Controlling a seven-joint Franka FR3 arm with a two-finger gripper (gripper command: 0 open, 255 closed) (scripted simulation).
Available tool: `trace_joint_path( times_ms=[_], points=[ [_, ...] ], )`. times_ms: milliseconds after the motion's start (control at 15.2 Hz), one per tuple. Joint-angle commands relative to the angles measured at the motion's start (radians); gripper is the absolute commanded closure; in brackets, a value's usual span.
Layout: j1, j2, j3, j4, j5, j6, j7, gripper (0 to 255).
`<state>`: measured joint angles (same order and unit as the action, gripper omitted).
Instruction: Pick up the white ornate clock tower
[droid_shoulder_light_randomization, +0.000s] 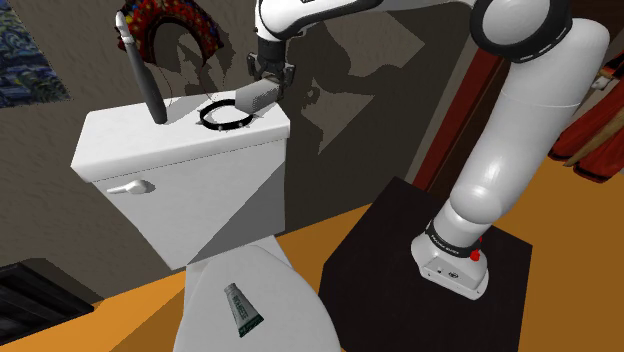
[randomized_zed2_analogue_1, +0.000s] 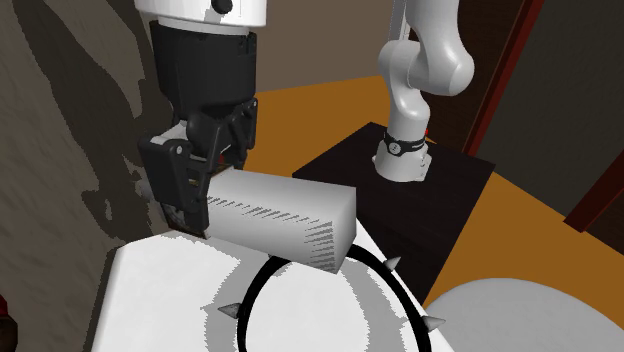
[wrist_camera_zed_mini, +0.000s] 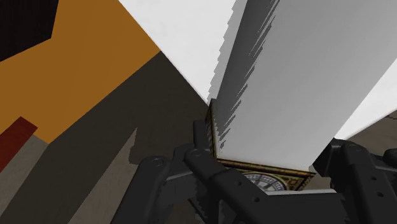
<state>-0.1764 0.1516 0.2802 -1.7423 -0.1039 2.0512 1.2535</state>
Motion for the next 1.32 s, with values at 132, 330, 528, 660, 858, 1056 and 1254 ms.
trace_joint_path(
  times_ms=[132, 330, 528, 660, 858, 1056, 1254],
  points=[
    [0.000, 0.000, 0.000, -0.002, 0.000, 0.001, 0.000, 255],
    [0.001, -0.005, 0.001, 0.032, 0.003, -0.038, -0.003, 255],
    [0.001, -0.007, 0.002, 0.069, 0.005, -0.077, -0.006, 255],
    [0.002, -0.008, 0.002, 0.095, 0.006, -0.104, -0.008, 255],
    [0.003, -0.007, 0.003, 0.136, 0.007, -0.144, -0.010, 255],
    [0.004, -0.004, 0.004, 0.181, 0.007, -0.185, -0.012, 255],
    [0.005, -0.002, 0.004, 0.199, 0.007, -0.202, -0.013, 255]
  ],
)
